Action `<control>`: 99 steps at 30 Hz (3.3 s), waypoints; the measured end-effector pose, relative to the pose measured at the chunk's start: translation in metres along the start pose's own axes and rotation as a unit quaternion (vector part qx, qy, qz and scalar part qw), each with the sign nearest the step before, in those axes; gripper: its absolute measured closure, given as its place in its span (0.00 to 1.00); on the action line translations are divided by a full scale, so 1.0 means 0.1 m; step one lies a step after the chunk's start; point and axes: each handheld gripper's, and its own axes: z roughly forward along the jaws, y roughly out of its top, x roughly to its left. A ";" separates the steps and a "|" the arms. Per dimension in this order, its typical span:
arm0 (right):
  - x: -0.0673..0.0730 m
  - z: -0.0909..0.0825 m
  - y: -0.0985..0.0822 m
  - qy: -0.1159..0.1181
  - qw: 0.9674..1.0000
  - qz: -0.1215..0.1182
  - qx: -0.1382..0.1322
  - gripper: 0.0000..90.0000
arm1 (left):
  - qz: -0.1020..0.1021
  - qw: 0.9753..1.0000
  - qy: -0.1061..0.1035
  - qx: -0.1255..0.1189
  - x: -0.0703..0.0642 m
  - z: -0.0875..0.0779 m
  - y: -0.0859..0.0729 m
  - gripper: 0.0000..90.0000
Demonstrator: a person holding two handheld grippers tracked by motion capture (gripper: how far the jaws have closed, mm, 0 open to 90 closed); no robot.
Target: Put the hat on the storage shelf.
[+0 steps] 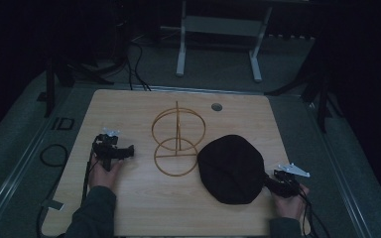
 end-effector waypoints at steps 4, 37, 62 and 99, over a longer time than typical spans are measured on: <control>-0.02 -0.01 0.03 0.008 1.000 -0.009 0.013 0.55 | 0.000 1.000 0.001 0.001 0.00 0.00 0.00 0.01; 0.00 -0.44 0.52 0.059 0.995 -0.072 0.023 0.64 | 0.001 1.000 0.000 0.000 -0.01 0.00 0.00 0.01; 0.30 -0.38 1.01 0.083 0.985 -0.147 0.035 0.62 | -0.002 1.000 0.001 0.000 -0.01 0.01 0.01 0.01; 0.49 0.05 1.55 0.109 0.967 -0.206 0.100 0.48 | -0.003 1.000 0.002 0.000 -0.02 0.01 0.01 0.01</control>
